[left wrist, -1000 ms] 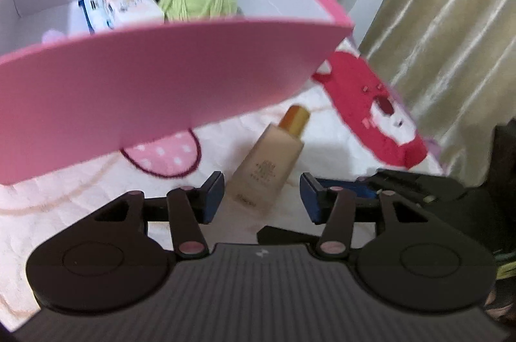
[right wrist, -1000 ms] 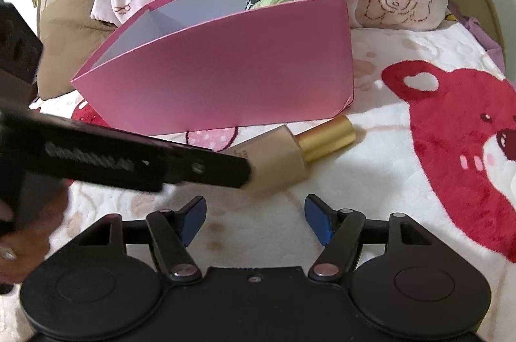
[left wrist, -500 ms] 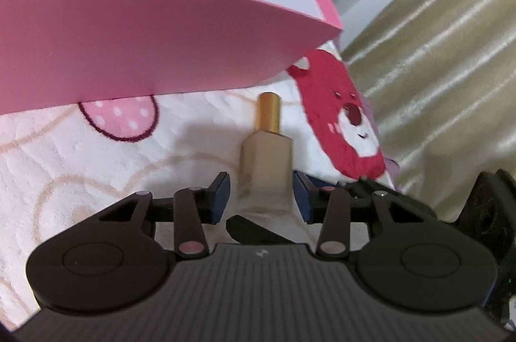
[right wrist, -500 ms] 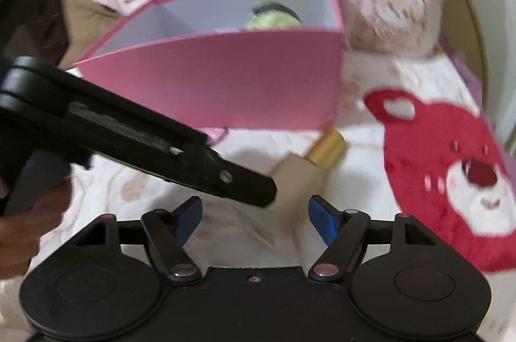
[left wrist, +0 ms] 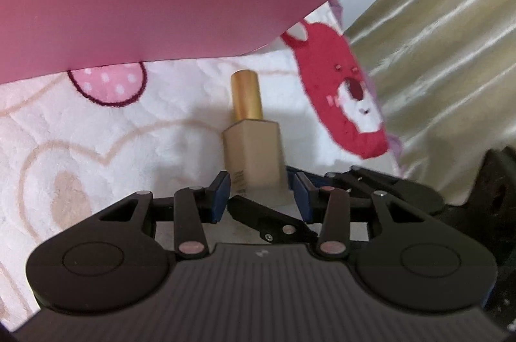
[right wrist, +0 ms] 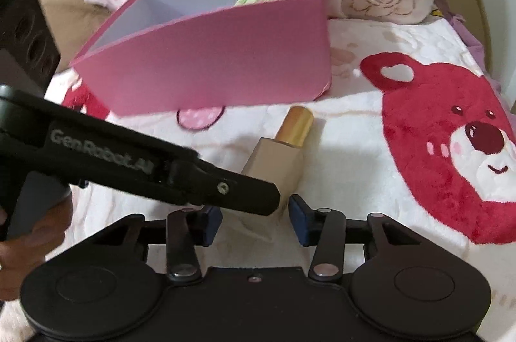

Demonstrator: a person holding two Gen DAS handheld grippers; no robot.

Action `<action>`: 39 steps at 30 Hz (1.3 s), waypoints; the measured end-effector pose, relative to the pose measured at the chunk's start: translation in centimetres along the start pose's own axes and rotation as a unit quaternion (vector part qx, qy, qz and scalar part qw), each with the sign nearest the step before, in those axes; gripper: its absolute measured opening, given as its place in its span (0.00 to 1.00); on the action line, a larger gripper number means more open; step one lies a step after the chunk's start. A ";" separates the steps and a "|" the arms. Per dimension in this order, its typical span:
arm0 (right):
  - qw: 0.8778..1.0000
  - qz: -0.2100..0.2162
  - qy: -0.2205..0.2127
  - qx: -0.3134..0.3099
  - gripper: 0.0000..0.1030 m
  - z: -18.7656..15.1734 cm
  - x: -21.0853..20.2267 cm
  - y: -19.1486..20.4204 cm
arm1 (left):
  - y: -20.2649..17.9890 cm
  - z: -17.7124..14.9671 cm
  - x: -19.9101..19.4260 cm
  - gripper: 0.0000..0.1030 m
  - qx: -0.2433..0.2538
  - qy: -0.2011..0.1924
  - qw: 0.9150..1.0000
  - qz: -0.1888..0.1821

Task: Organize objects
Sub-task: 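Grasp the beige foundation bottle by its body with the left gripper, then lift the foundation bottle into the pink box and open the left gripper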

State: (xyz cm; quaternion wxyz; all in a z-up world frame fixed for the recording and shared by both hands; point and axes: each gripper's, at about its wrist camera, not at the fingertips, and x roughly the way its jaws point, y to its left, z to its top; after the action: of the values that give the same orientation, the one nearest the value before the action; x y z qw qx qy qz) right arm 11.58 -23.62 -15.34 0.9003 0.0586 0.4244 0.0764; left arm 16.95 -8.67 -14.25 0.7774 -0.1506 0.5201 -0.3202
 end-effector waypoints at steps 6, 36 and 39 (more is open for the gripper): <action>0.999 -0.031 0.017 -0.023 0.51 -0.4 1.5 0.7 | 0.1 -0.3 1.4 0.45 0.002 -0.017 1.000 0.000; 1.000 0.006 0.016 -0.016 0.50 -3.3 -5.1 10.1 | 0.4 -7.2 -9.4 0.42 0.036 -0.032 0.998 0.028; 1.000 0.001 0.008 -0.026 0.50 -3.4 -6.0 11.4 | 0.5 -7.8 -11.0 0.42 0.040 -0.041 0.998 0.024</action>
State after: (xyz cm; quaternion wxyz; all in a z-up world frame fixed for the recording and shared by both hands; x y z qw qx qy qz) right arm 4.12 -13.42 -11.01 0.8983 0.0351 0.4290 0.0886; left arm 7.30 -0.33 -9.97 0.8109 -0.1196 0.4784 -0.3152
